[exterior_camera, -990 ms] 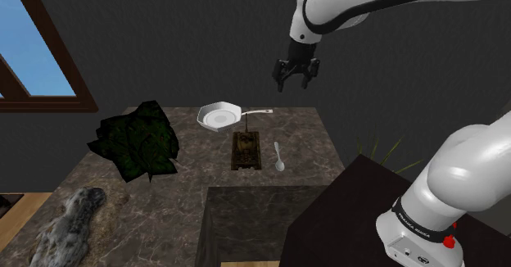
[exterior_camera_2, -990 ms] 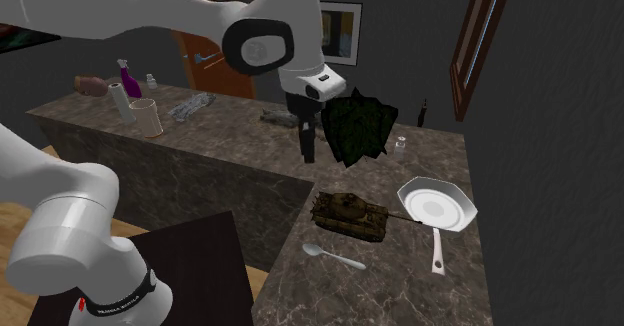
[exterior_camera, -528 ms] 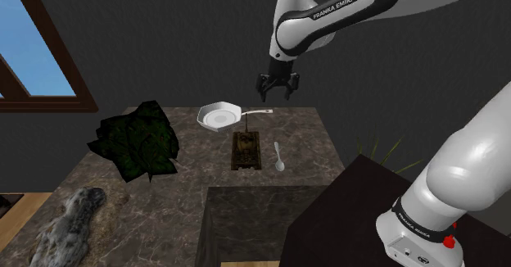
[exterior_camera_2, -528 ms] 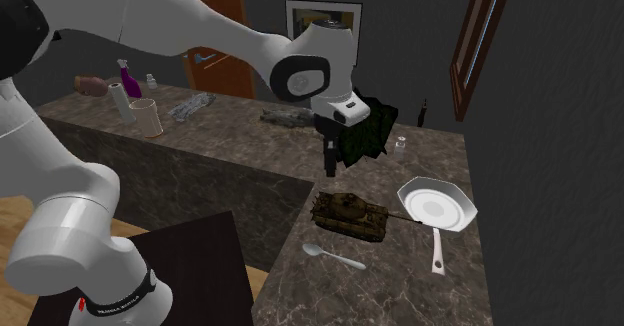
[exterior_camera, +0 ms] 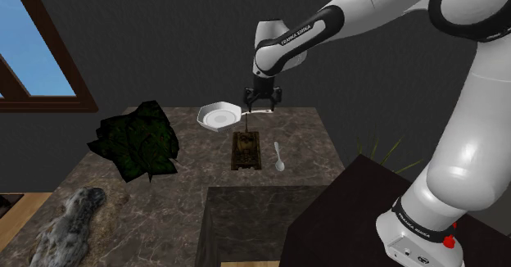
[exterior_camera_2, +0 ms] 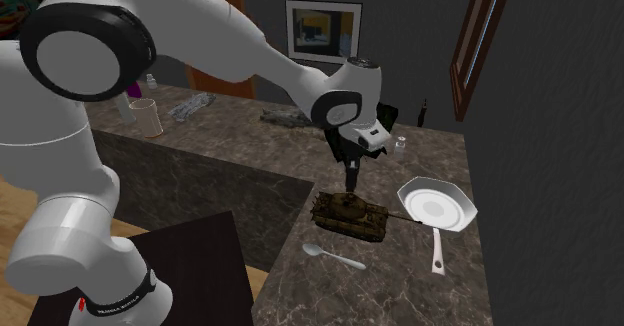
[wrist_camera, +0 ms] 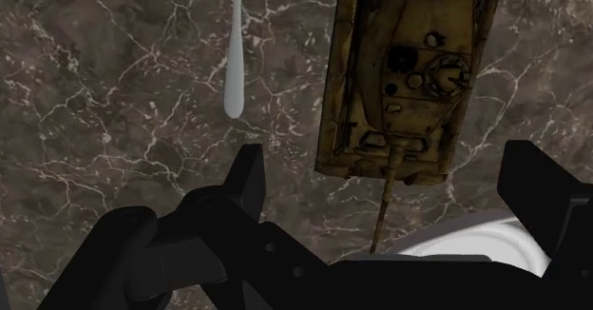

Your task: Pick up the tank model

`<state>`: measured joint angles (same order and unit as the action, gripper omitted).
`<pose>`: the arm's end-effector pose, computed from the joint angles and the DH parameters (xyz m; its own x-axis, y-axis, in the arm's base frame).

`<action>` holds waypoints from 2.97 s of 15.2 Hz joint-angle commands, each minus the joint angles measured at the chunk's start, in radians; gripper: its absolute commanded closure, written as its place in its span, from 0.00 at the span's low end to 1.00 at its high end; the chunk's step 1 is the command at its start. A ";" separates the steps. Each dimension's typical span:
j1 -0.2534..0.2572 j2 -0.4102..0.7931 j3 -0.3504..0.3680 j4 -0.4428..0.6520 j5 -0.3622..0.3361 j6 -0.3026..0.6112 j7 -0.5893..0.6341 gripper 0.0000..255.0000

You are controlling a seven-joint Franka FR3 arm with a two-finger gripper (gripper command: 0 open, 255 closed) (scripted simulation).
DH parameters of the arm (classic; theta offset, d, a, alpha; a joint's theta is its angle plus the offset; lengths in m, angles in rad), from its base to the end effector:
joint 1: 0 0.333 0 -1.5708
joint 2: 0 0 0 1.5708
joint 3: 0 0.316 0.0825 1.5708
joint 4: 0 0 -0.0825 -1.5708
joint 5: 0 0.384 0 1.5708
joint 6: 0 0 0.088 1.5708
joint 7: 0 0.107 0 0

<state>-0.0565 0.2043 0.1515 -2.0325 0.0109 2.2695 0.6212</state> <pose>0.5868 0.0538 0.3506 0.8593 -0.5114 0.0054 -0.5105 -0.8583 -0.0521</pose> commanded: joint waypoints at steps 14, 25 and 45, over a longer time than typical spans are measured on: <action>0.034 0.522 -0.050 0.459 -0.027 0.013 0.132 0.00; 0.035 0.572 -0.053 0.464 -0.030 0.058 0.131 1.00; 0.030 0.451 -0.046 0.463 -0.022 -0.061 0.133 1.00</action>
<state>-0.0254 0.6635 0.1052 -1.5754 -0.0123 2.2199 0.7546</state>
